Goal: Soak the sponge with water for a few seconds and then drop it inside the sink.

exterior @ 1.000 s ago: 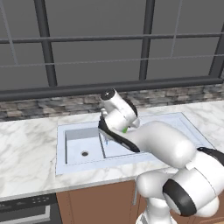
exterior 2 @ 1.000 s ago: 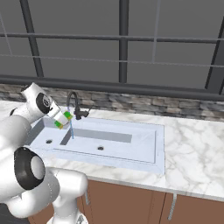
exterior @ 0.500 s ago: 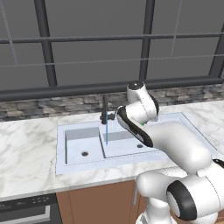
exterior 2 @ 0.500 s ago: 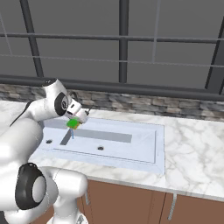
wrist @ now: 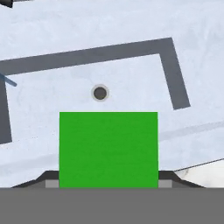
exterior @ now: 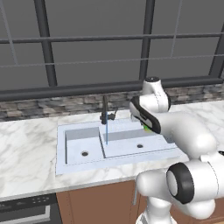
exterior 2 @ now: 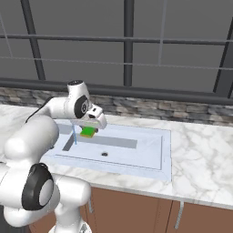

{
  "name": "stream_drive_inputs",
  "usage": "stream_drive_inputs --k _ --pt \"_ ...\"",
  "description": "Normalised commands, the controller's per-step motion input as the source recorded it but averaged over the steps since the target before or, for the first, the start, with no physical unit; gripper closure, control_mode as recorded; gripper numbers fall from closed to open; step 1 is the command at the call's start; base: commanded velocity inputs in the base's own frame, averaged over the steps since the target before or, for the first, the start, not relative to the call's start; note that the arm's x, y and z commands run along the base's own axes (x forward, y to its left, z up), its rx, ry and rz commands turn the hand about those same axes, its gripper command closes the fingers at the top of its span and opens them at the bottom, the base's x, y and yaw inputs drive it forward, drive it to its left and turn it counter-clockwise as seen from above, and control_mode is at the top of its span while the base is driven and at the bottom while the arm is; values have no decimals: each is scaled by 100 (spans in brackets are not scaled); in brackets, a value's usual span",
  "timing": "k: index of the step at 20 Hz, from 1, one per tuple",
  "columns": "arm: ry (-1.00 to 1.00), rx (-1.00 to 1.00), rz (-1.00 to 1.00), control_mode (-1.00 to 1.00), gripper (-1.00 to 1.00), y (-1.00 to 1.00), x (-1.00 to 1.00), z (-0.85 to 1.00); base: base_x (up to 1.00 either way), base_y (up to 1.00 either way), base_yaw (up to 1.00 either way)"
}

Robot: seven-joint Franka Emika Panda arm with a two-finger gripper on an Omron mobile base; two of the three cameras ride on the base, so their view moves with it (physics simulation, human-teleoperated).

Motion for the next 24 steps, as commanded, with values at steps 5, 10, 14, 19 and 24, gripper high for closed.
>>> stream_drive_inputs --k 5,10,14,19,24 --pt "36 2 12 -100 100 -12 16 0 0 0 0" --pt "35 0 6 -100 100 0 29 0 0 0 0" --pt "13 2 4 -100 100 0 15 -4 0 0 0" --pt "-3 6 4 -100 100 0 0 -12 0 0 0" --pt "-13 6 5 -100 100 0 0 -26 0 0 0"
